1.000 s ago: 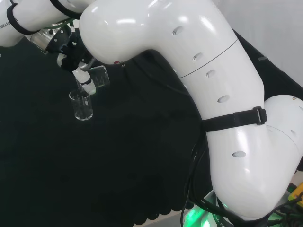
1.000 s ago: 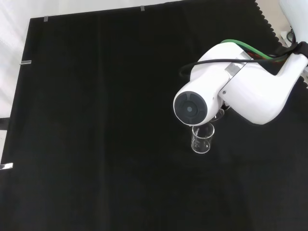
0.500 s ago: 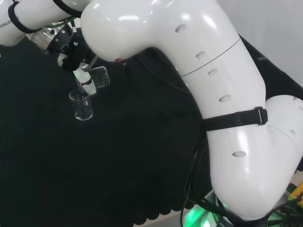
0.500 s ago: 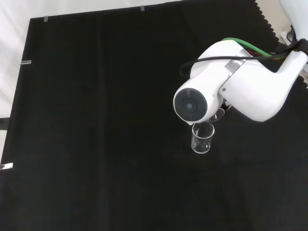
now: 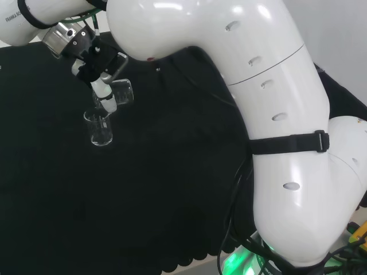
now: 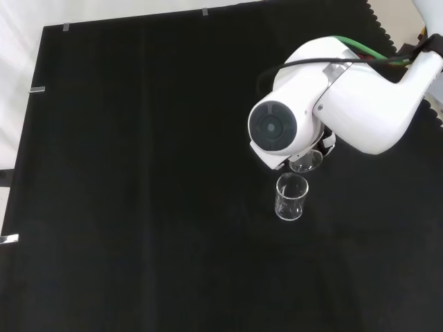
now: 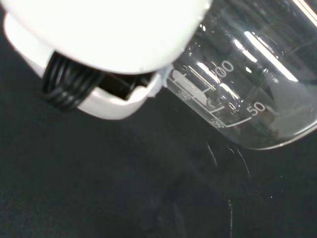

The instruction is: Pour the water from the handheld beaker into the one on the table.

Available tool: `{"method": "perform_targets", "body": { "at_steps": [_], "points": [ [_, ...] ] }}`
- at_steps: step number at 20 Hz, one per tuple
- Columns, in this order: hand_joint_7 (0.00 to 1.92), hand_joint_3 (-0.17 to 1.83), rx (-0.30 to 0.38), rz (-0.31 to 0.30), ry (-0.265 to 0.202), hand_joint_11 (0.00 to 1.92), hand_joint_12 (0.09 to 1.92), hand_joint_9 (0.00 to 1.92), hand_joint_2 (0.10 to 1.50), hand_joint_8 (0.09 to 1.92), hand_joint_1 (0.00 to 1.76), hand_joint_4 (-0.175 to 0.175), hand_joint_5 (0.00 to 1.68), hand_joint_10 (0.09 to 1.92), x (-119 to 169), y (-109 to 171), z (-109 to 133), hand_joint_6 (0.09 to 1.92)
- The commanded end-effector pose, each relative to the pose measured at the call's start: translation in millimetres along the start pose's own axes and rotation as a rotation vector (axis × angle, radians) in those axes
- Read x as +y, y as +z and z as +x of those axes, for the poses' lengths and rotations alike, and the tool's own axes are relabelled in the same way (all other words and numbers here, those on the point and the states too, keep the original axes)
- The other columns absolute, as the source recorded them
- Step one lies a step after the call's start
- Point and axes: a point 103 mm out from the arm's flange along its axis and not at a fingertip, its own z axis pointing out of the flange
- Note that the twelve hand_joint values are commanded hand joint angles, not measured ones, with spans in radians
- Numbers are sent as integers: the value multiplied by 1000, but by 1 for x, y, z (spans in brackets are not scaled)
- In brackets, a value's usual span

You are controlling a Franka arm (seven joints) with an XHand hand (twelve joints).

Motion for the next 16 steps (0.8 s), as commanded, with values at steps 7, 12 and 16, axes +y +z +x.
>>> {"method": "perform_targets", "body": {
  "at_steps": [7, 12, 16],
  "points": [
    [1411, 1024, 57, -49, -16, 917, 854, 1340, 431, 601, 1448, -175, 1196, 899, -5, -1, -5, 878],
    [1411, 1023, 87, -80, -25, 917, 854, 1341, 431, 602, 1448, -175, 1195, 897, -4, -2, -5, 878],
    [1411, 1023, 152, -120, -32, 917, 853, 1341, 431, 602, 1448, -175, 1195, 897, -5, -1, -9, 879]
  ]
}}
